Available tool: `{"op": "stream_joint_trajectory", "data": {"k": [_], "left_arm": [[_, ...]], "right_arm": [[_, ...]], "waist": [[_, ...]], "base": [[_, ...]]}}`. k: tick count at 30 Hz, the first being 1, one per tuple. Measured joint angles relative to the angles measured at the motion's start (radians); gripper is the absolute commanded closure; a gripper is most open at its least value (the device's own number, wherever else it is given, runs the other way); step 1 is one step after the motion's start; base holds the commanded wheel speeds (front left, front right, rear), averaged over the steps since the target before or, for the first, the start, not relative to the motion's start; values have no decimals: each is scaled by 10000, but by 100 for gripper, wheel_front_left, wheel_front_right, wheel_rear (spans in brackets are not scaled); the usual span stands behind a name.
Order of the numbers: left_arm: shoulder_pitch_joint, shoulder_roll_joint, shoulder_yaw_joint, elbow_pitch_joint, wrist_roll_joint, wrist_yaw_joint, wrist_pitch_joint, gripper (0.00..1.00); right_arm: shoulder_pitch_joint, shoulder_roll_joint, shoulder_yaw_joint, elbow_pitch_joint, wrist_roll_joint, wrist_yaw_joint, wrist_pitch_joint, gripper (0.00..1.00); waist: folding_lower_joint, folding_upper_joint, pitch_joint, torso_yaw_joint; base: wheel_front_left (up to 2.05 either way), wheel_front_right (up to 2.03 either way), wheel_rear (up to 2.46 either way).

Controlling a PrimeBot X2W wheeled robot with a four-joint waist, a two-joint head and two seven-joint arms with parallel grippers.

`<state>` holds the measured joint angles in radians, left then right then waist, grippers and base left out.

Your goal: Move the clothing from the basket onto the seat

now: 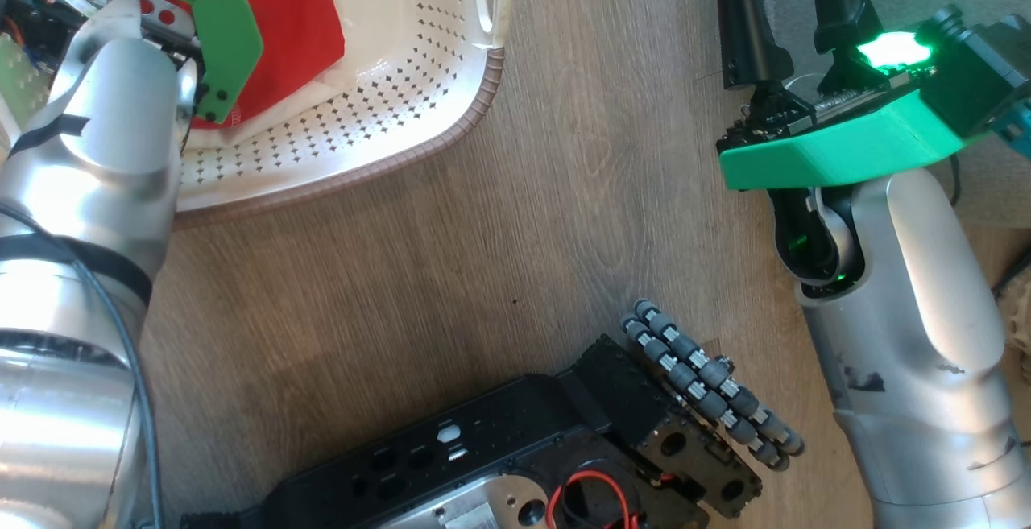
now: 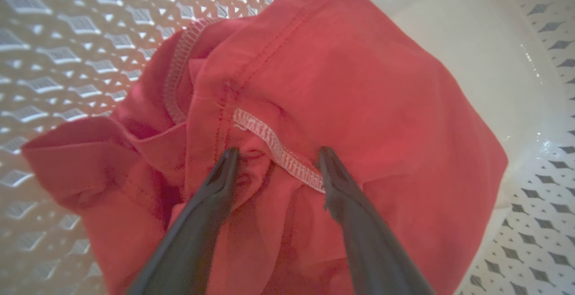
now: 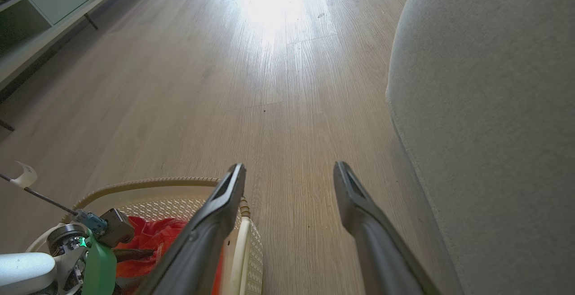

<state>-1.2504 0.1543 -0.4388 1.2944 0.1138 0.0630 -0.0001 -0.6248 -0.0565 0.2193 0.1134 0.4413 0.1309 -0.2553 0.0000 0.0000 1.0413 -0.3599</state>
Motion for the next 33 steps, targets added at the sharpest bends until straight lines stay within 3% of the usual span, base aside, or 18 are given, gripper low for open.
{"op": "stream_joint_trajectory", "data": {"k": [1,7,13,22,33], "left_arm": [[2,-21,-33,10,-2,-84,2,100],[30,-146,-58,35,-186,-173,-84,100],[226,-510,0,31,-577,-265,-928,100],[984,-1039,136,-40,-1300,-614,-2134,100],[2243,-1147,-171,-1283,-2819,-1126,-2477,100]], "right_arm": [[-2,0,4,2,0,2,0,0],[-53,2,-6,13,0,0,0,0],[-174,2,-238,130,-153,0,0,0],[-155,2,-546,456,-807,0,0,0],[438,0,-840,991,-1509,2,0,0]], "waist": [[0,0,-1,7],[0,0,-63,9],[0,0,-464,111],[0,0,-1552,703],[0,0,-3225,1500]], "base": [[0,0,0],[0,0,0],[0,0,0],[0,0,0],[0,0,0]]}}
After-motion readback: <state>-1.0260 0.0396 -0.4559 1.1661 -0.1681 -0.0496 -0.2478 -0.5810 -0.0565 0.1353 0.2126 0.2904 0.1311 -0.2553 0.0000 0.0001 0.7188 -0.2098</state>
